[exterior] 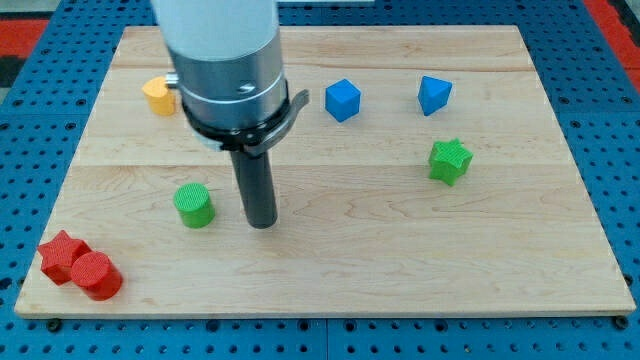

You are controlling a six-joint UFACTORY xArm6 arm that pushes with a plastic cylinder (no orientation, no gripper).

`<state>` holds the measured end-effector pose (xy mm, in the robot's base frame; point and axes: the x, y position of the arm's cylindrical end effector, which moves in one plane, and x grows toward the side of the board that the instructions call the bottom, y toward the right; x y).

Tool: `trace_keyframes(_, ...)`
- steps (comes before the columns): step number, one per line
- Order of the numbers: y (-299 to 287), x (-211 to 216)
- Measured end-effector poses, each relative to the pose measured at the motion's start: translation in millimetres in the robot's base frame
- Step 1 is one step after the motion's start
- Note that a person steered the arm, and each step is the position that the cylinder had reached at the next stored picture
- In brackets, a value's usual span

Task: Move the green circle left a bit

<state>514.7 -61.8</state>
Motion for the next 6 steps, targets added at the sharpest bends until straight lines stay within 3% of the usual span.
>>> trace_keyframes(2, -38.0, -6.4)
trace_keyframes(4, -111.7, -16.2)
trace_keyframes(6, -109.2, -21.6)
